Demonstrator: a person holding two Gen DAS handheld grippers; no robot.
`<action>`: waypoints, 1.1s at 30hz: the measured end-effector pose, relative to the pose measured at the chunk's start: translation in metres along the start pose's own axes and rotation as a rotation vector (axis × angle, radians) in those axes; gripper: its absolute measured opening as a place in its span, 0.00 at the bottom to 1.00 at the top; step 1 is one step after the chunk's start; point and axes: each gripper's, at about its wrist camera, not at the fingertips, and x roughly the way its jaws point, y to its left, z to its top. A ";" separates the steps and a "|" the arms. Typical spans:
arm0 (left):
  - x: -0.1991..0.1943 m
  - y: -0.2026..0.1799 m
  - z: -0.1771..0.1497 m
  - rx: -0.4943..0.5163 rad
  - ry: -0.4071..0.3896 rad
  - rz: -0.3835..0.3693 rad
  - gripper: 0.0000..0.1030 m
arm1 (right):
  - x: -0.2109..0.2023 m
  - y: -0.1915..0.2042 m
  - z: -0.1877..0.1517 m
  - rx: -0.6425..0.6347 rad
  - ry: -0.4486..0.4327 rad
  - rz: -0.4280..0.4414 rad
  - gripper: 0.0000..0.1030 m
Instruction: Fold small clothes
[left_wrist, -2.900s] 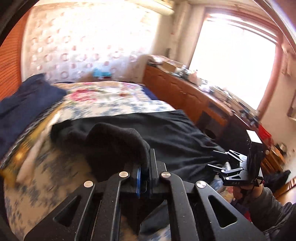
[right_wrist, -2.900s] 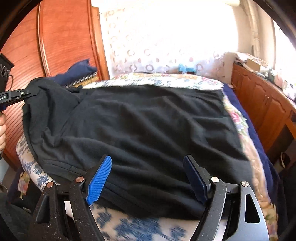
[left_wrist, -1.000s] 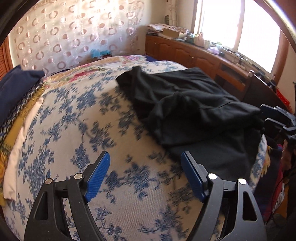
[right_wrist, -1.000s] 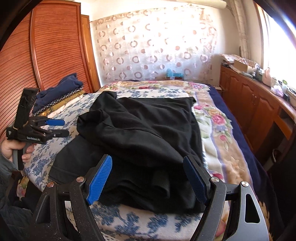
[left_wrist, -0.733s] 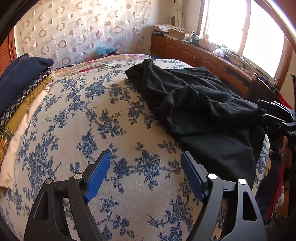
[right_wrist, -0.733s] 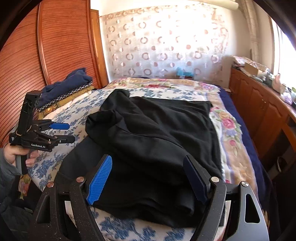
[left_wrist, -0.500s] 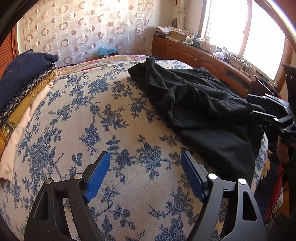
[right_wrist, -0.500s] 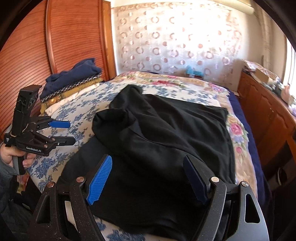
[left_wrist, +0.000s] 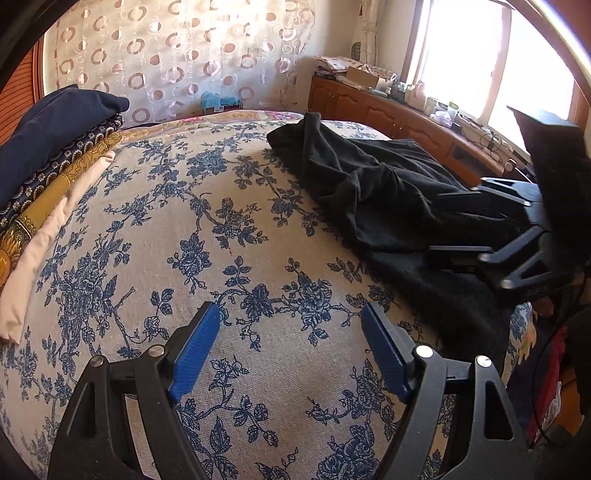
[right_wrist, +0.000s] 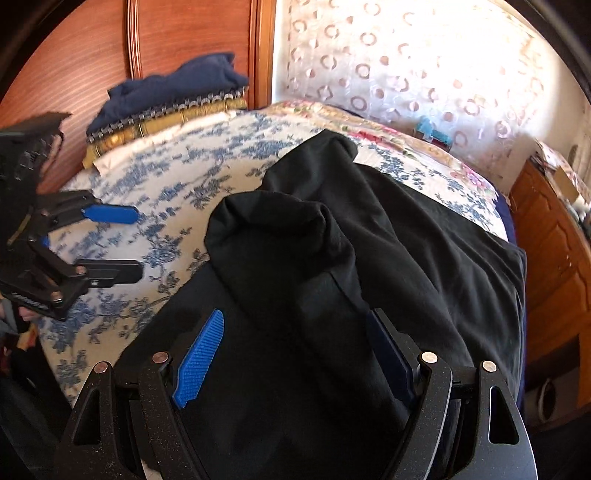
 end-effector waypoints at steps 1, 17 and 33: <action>-0.001 0.000 -0.001 0.000 -0.003 0.000 0.77 | 0.005 0.001 0.004 -0.011 0.012 -0.009 0.75; -0.001 0.001 -0.001 -0.008 -0.007 -0.007 0.77 | -0.019 -0.022 0.034 0.007 -0.057 -0.061 0.07; 0.000 0.002 -0.001 -0.011 -0.004 -0.013 0.77 | -0.016 -0.156 0.017 0.375 0.012 -0.375 0.25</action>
